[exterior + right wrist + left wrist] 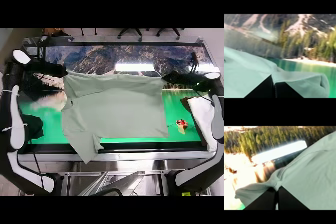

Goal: Fold the shirts.

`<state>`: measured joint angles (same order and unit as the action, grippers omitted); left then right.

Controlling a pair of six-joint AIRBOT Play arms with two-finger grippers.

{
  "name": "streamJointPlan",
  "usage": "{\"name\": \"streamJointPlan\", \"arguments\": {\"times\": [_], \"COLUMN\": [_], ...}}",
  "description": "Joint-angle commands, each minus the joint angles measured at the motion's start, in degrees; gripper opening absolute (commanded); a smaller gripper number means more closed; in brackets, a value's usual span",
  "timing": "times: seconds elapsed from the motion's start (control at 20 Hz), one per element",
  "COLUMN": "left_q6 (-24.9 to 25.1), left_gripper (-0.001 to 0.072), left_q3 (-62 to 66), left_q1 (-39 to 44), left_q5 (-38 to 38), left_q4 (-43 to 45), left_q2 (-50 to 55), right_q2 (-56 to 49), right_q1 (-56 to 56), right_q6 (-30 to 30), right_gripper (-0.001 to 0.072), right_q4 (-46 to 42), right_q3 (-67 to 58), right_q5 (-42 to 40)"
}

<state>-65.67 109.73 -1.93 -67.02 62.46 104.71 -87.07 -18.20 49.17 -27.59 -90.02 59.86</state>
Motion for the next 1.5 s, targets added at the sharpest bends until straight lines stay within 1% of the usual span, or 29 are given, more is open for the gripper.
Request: {"name": "streamJointPlan", "arguments": {"times": [0.0, 0.1, 0.15, 0.35, 0.4, 0.55, 0.7, 0.85, 0.9, 0.95, 1.0, 1.05, 1.1, 1.15, 1.2, 1.25, 1.3, 1.35, 1.45], "left_q6": [-5.4, -6.7, -7.9, -12.3, -12.5, -13.4, -13.4, -13.4, -13.4, -13.5, -14.4, -15.5, -16.7, -18.4, -20.0, -21.2, -21.6, -21.9, -23.0], "left_gripper": [0.0013, 0.0013, 0.0013, 0.0013, 0.0013, 0.0013, 0.0013, 0.0018, 0.0079, 0.0511, 0.0693, 0.0686, 0.0686, 0.0686, 0.0686, 0.0686, 0.0686, 0.0686, 0.0686], "left_q3": [9.6, 9.3, 7.5, -0.2, -2.0, -6.7, -10.2, -11.1, -10.5, -9.0, -7.2, -4.9, -2.4, -0.9, -1.2, -3.5, -7.6, -14.0, -30.1], "left_q1": [0.1, 0.1, 0.3, 1.6, 2.0, 1.9, 1.9, 2.4, 2.8, 2.8, 2.7, 2.4, 1.7, 0.7, -0.4, -1.3, -2.1, -2.6, -2.8], "left_q5": [-1.6, -2.0, -2.0, -6.1, -6.8, -5.8, -5.5, -3.3, -3.8, -6.3, -9.5, -13.6, -18.6, -23.1, -26.1, -28.3, -29.4, -29.0, -25.3], "left_q4": [1.1, 1.9, 3.9, 12.6, 13.1, 13.1, 13.1, 12.3, 12.5, 12.5, 12.6, 12.7, 12.7, 12.6, 12.5, 12.5, 12.5, 12.4, 12.4], "left_q2": [9.7, 9.2, 8.2, 6.5, 6.5, 6.5, 6.5, 6.4, 6.4, 6.4, 6.4, 6.4, 6.2, 5.6, 4.3, 2.1, -0.7, -4.6, -13.7], "right_q2": [-7.4, -7.5, -7.5, -8.0, -8.4, -9.8, -10.4, -10.2, -9.6, -8.7, -7.2, -5.4, -3.3, -0.8, 1.0, 3.1, 5.3, 7.5, 11.8], "right_q1": [-0.4, -1.0, -1.6, -2.8, -2.8, -2.6, -2.6, -2.6, -2.6, -2.6, -2.8, -3.3, -3.9, -4.9, -5.9, -7.2, -8.7, -10.1, -13.3], "right_q6": [-0.8, -0.8, -0.8, 0.2, 0.3, 0.5, 2.9, 2.8, 2.6, 2.7, 2.7, 2.8, 4.3, 6.6, 8.0, 8.5, 8.5, 8.5, 8.3], "right_gripper": [0.0017, 0.0017, 0.0017, 0.0017, 0.0017, 0.0018, 0.0018, 0.0023, 0.0103, 0.0301, 0.0346, 0.0346, 0.0347, 0.0371, 0.0393, 0.0381, 0.037, 0.0337, 0.0337], "right_q4": [0.6, 0.3, 0.1, -6.6, -7.9, -8.9, -14.0, -13.1, -12.2, -11.6, -11.5, -11.7, -12.6, -14.5, -15.9, -16.4, -16.4, -16.4, -18.0], "right_q3": [-4.8, -5.7, -5.7, -5.7, -5.7, -5.6, -5.6, -5.7, -5.7, -5.7, -5.7, -5.7, -5.7, -5.7, -5.4, -3.7, -0.5, 3.7, 14.0], "right_q5": [-1.9, -1.9, -1.1, 3.9, 4.9, 8.0, 9.5, 9.8, 10.2, 10.9, 12.2, 13.9, 15.6, 17.6, 19.1, 20.4, 20.8, 20.8, 20.7]}}
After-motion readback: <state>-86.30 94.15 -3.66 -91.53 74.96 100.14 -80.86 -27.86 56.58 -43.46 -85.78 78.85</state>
